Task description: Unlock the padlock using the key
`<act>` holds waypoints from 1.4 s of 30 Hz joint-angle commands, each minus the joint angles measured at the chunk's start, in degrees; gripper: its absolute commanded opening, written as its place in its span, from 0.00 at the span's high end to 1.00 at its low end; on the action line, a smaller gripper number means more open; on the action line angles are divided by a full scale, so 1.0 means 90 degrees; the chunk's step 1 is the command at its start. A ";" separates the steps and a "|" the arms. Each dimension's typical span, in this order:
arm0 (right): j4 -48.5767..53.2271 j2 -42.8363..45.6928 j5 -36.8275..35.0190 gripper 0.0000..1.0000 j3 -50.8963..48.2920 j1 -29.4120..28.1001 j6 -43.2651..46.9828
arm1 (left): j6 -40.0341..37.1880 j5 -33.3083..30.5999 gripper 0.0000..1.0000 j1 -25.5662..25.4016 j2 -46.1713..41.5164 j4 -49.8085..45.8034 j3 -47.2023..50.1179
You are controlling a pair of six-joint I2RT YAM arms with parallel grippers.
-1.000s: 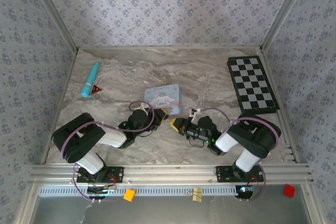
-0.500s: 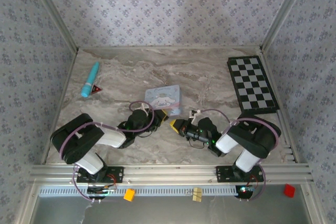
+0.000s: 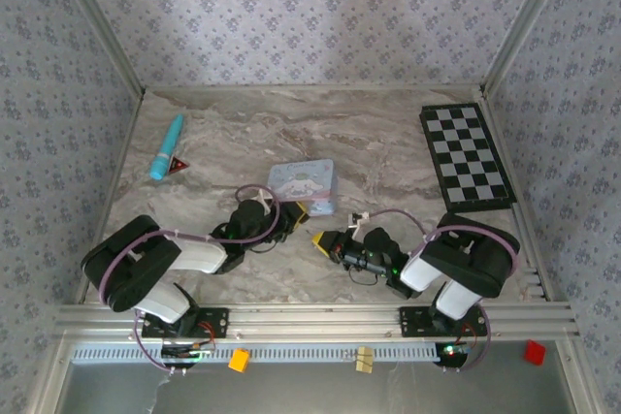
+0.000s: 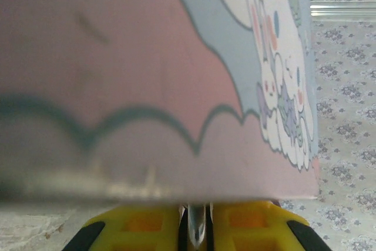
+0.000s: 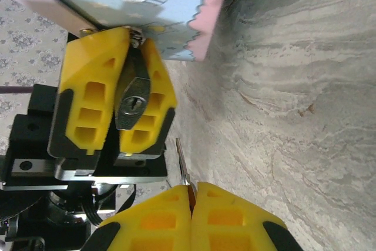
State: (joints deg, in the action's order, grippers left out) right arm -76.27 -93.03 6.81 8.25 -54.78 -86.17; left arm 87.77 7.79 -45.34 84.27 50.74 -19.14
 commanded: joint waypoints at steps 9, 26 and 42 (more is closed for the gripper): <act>0.0016 0.0286 -0.0063 1.00 0.0143 0.0101 0.0079 | -0.0202 0.0101 0.93 0.0048 -0.0422 -0.0065 0.0016; 0.0093 0.0254 0.0054 1.00 0.0259 0.0171 0.0102 | -0.0280 0.0261 0.93 -0.0166 -0.0381 -0.0032 -0.0071; -0.0131 0.0190 0.0046 1.00 0.0144 0.0345 0.0067 | -0.0257 0.0219 0.93 -0.0176 -0.0420 0.0026 -0.0022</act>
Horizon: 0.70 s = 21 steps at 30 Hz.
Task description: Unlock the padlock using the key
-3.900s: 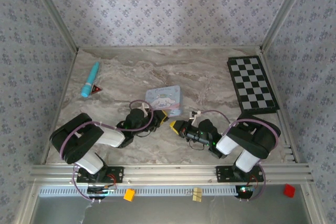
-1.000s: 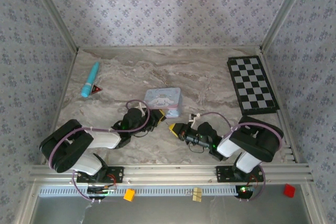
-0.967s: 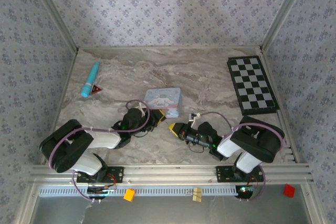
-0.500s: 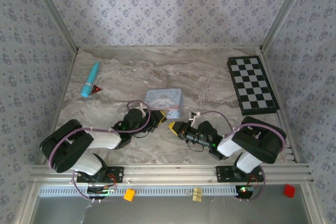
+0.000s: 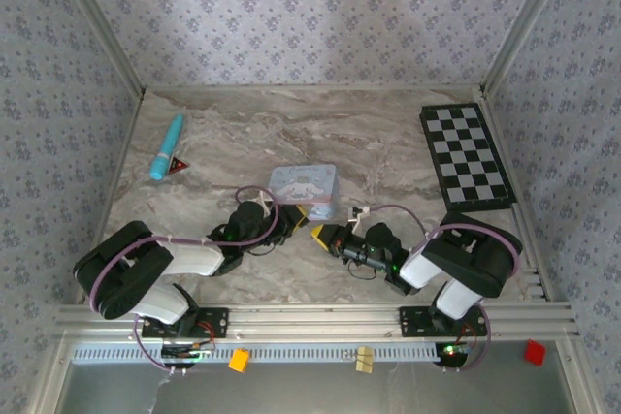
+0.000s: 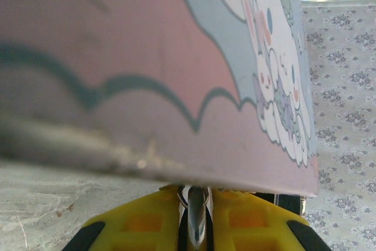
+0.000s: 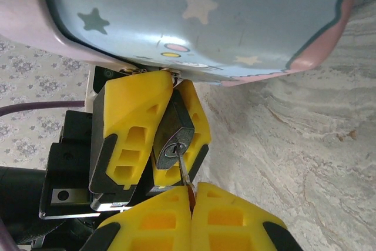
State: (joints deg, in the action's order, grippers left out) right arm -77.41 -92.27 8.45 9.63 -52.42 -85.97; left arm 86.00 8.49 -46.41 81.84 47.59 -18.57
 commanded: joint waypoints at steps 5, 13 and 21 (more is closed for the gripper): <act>0.0048 0.0145 -0.0176 1.00 0.0041 0.0068 0.0050 | -0.0058 0.0131 0.93 -0.0098 -0.0122 0.0424 -0.0105; -0.0174 -0.0094 -0.0059 1.00 0.0211 0.0196 -0.0017 | 0.0011 0.0122 0.93 -0.0348 -0.0015 0.0565 -0.0279; -0.0083 -0.0092 0.0206 1.00 0.0493 0.0400 0.0003 | -0.0062 0.0096 0.94 -0.0536 -0.0023 0.0455 -0.0470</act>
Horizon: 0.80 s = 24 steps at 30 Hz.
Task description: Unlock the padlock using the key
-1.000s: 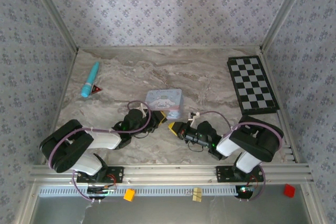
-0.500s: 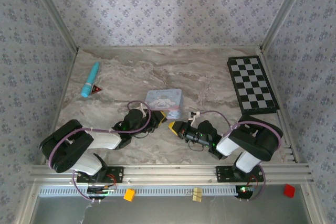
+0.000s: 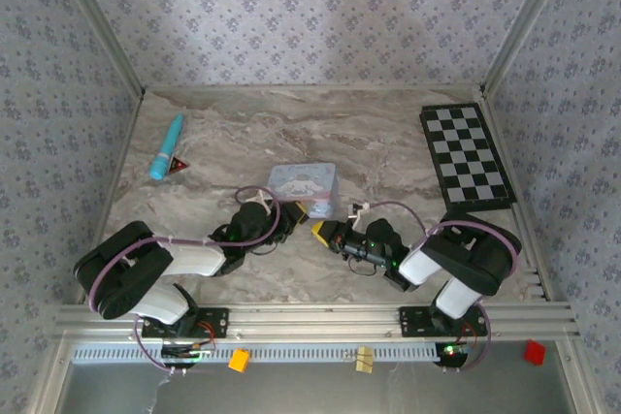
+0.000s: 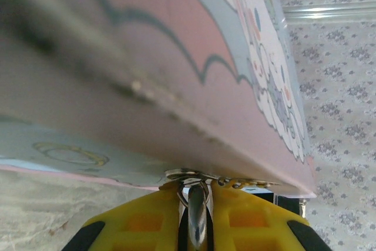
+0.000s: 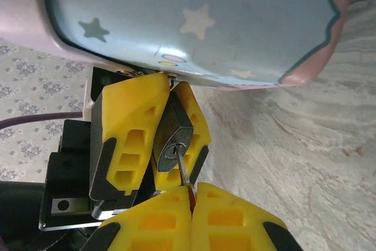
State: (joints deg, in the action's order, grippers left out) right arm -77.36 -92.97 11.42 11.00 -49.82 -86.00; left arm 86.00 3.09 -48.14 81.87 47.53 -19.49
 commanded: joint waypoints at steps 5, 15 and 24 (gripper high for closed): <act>-0.0059 0.0092 -0.0085 1.00 0.0364 0.0126 -0.0001 | -0.0082 0.0662 0.94 -0.0364 -0.0012 0.0412 -0.0345; -0.0060 0.0329 -0.0068 1.00 0.0287 0.0141 -0.0099 | -0.0044 0.0663 0.95 -0.0345 0.0185 0.0632 -0.0294; -0.0271 0.0361 -0.0056 1.00 0.0099 0.0235 -0.0308 | -0.0139 0.0545 0.96 -0.0267 0.0064 0.0717 -0.0160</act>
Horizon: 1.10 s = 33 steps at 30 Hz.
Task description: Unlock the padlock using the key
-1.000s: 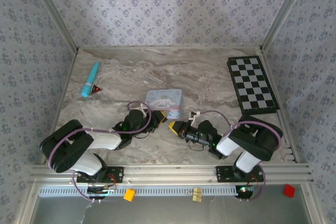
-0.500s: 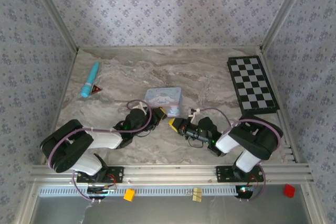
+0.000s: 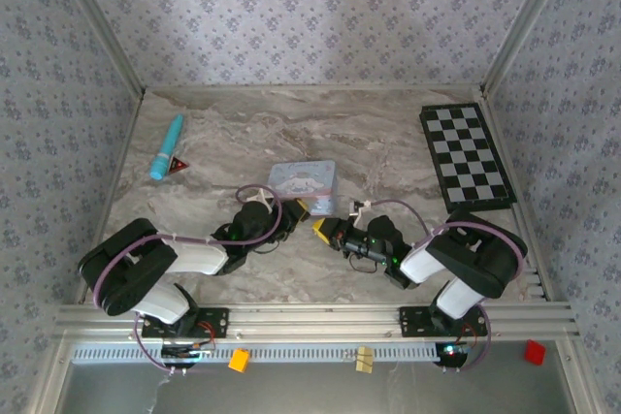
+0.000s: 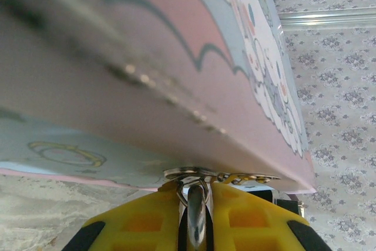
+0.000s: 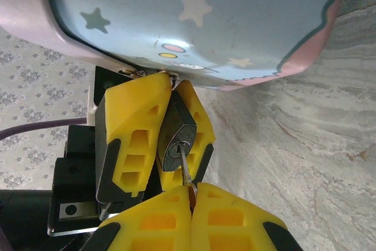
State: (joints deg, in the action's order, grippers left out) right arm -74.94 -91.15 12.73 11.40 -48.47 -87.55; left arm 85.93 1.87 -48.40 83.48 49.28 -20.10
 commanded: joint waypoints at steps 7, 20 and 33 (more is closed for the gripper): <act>-0.0422 0.0348 -0.0249 1.00 0.0015 0.0084 -0.0136 | -0.0084 0.0586 0.97 -0.0179 -0.0150 0.0716 0.0033; -0.0545 0.0117 -0.0473 1.00 -0.0068 -0.0213 -0.0067 | -0.0093 0.0554 0.98 -0.0042 -0.0358 0.0762 0.0105; -0.0231 0.0519 -0.0409 1.00 -0.0106 -0.0158 0.0115 | -0.0104 0.0603 0.98 0.0095 -0.0440 0.0686 0.0115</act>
State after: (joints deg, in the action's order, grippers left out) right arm -76.16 -87.92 10.13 10.22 -50.24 -87.83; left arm 85.97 4.12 -47.62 80.71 52.45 -18.44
